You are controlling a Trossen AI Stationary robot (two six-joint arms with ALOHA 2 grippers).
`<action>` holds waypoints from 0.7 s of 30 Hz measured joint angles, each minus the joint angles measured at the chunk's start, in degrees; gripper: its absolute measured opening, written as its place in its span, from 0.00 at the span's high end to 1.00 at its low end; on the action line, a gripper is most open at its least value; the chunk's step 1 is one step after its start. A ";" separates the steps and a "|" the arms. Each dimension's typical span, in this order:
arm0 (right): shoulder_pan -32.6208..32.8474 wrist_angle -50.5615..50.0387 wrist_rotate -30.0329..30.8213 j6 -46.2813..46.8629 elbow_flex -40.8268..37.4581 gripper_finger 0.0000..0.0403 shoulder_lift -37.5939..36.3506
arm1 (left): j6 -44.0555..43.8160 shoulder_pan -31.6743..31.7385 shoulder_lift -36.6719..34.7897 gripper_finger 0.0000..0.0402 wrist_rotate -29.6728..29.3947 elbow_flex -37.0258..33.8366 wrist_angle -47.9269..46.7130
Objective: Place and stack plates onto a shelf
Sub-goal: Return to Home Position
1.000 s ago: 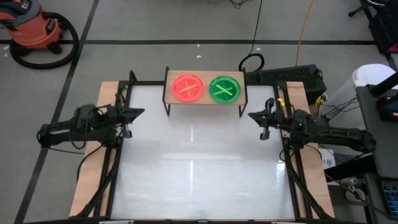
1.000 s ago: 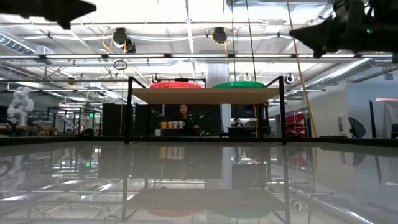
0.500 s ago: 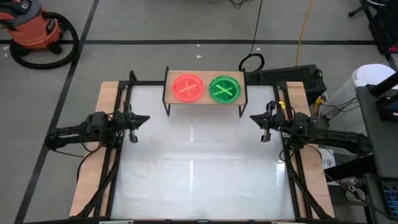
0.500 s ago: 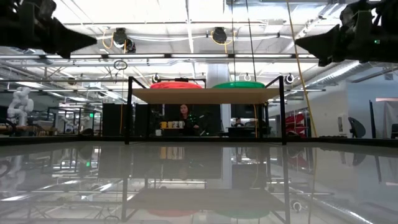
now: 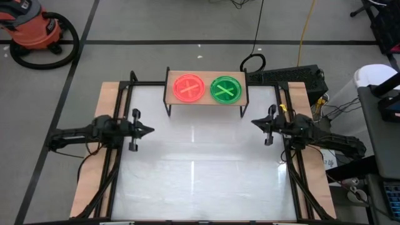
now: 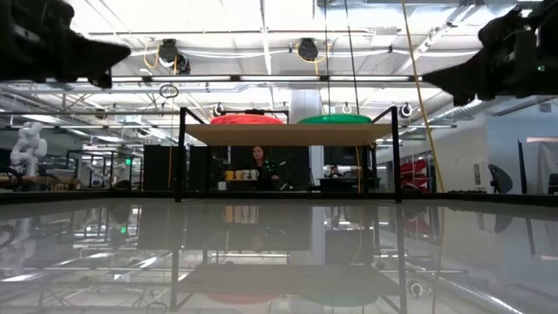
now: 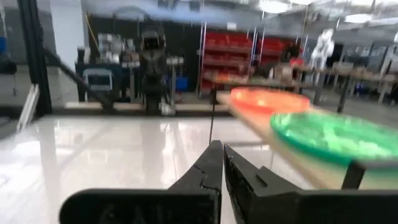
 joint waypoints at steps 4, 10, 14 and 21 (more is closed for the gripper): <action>0.00 -0.40 -0.02 1.70 -1.80 1.00 -0.04 | 0.28 0.58 0.72 0.98 -0.08 -2.84 1.93; 0.00 -0.22 0.19 5.46 -1.76 1.00 0.25 | -0.78 0.90 1.14 0.98 -0.12 -2.85 -0.63; 0.00 -0.31 0.17 6.03 -1.78 1.00 0.26 | -0.93 0.90 1.27 0.98 -0.13 -2.85 -0.60; 0.00 1.15 0.17 6.03 -1.80 1.00 0.58 | 0.99 0.81 1.60 0.98 -0.67 -2.82 8.09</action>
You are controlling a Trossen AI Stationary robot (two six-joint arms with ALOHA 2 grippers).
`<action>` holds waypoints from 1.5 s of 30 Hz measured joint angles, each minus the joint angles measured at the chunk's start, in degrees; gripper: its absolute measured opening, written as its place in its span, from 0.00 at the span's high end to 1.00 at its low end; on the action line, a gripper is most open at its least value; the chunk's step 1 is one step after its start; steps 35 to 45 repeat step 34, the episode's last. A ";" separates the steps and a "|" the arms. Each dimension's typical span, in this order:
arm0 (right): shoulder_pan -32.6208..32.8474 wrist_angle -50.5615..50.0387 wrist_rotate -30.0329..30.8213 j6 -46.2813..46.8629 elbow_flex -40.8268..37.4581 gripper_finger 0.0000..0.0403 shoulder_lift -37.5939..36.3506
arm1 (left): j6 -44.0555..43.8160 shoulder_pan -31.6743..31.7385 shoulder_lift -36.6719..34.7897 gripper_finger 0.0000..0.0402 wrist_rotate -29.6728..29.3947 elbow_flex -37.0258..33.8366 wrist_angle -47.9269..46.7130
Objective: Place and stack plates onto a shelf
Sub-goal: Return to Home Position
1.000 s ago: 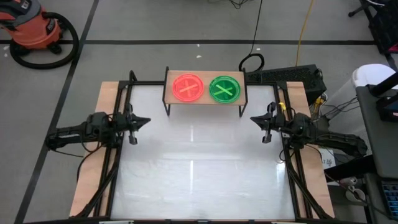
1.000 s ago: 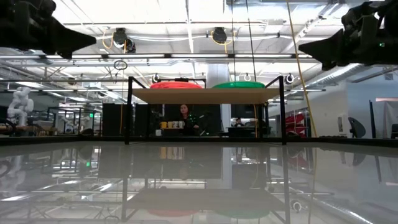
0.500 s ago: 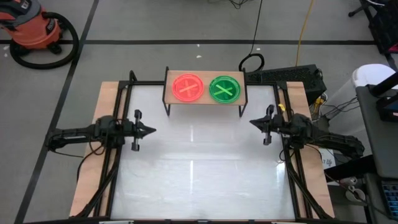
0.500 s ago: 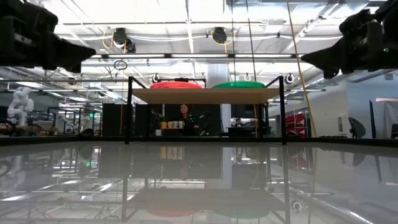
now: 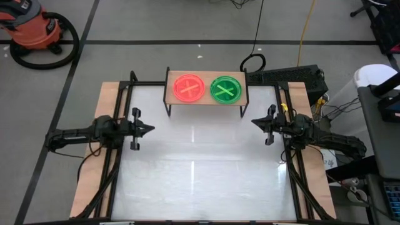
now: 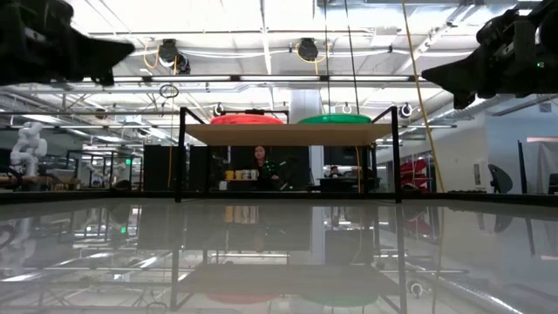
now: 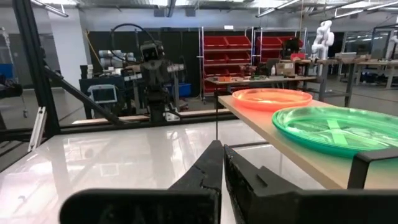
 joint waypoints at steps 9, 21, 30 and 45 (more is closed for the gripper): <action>0.00 0.26 0.01 0.00 0.00 1.00 0.01 | 2.53 0.00 0.23 0.98 -0.04 0.02 3.04; 0.00 0.29 0.00 0.01 -0.02 1.00 0.01 | 2.43 0.00 0.23 0.98 -0.07 0.02 3.05; 0.00 0.29 -0.01 0.02 -0.02 1.00 0.01 | 2.59 0.00 0.23 0.98 -0.07 0.02 3.05; 0.00 0.29 0.00 0.00 -0.02 1.00 0.01 | 2.43 0.00 0.23 0.98 -0.07 0.02 3.05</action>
